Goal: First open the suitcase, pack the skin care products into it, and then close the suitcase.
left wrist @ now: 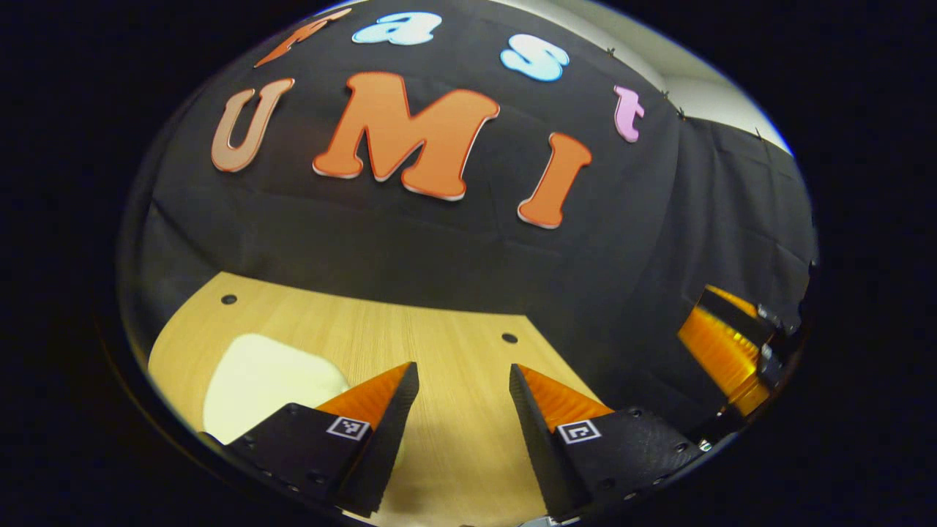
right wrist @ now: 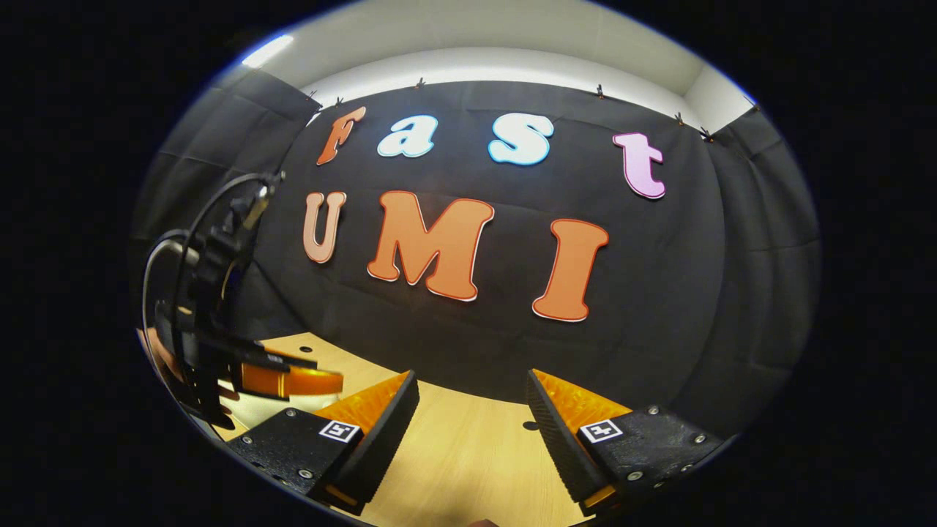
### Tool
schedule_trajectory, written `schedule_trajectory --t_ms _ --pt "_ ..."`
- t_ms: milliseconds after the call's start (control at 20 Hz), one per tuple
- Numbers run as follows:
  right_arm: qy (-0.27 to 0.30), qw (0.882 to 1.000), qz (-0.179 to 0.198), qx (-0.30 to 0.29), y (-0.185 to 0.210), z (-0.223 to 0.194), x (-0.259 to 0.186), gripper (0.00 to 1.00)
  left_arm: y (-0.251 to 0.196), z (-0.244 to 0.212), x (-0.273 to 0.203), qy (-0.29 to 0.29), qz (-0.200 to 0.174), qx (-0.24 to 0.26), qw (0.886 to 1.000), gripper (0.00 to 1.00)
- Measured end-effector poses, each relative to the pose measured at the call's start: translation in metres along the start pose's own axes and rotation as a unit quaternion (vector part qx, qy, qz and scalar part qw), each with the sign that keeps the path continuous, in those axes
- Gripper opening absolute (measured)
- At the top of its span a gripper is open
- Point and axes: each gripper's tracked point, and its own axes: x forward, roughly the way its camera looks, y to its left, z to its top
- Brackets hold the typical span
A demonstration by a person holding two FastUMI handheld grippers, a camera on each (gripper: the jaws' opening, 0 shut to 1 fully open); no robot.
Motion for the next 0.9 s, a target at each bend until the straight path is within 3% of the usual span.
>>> schedule_trajectory --t_ms 50,100,400,800,900 --pt "-0.002 1.0 0.001 -0.001 0.002 0.003 0.001 0.94 0.0 0.018 -0.007 -0.02 0.0 -0.003 1.0 0.89" --pt "-0.003 1.0 -0.001 0.0 0.005 0.006 0.0 0.94 0.003 0.035 -0.014 -0.036 0.006 -0.004 0.999 0.92" --pt "-0.011 1.0 -0.004 0.001 0.027 0.019 0.005 0.93 0.026 0.1 -0.058 -0.107 0.047 0.031 0.993 0.93" --pt "-0.038 0.999 0.002 -0.005 0.078 0.044 0.022 0.94 0.053 0.101 -0.09 -0.145 0.114 0.127 0.974 0.97" --pt "-0.038 0.999 0.012 0.007 0.094 0.046 0.028 0.94 0.055 0.093 -0.088 -0.137 0.116 0.155 0.971 0.97"
